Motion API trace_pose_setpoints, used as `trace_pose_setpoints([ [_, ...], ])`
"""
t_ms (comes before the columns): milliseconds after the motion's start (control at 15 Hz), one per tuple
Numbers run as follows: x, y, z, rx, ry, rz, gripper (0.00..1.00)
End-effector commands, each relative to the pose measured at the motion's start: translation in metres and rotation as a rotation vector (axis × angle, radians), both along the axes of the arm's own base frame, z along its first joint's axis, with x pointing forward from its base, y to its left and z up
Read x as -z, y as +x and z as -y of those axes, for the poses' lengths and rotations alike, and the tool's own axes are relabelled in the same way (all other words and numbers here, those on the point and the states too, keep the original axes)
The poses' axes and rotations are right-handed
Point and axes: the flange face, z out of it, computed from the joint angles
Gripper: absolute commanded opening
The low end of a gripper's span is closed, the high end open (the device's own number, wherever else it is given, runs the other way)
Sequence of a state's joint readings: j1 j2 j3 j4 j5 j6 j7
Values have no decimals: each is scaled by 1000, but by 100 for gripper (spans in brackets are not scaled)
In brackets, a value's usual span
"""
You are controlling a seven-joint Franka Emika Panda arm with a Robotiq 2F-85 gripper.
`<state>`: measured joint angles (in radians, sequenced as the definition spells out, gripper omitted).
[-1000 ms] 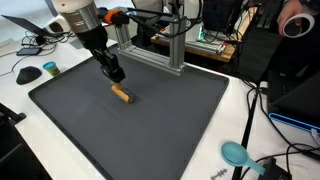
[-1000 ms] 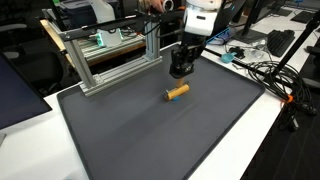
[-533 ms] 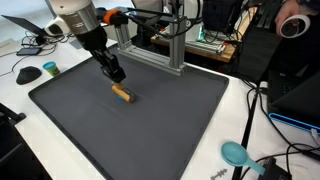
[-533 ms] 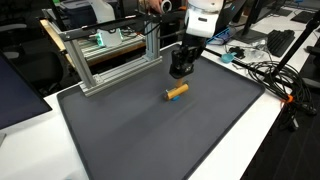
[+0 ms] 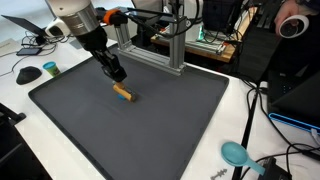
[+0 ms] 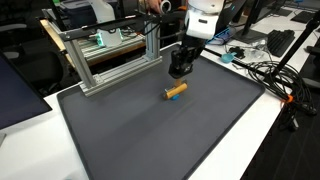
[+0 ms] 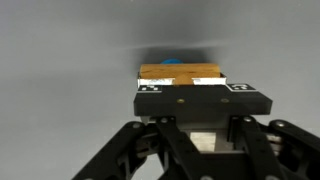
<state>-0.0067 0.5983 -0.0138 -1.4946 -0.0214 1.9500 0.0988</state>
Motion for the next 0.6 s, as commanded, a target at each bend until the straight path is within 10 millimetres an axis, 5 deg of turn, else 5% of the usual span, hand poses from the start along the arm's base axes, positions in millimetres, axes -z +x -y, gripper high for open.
trace_pose_setpoints([
  [0, 54, -12, 0, -9, 40, -124, 22],
  [533, 43, -8, 2, 8, 57, -64, 22],
])
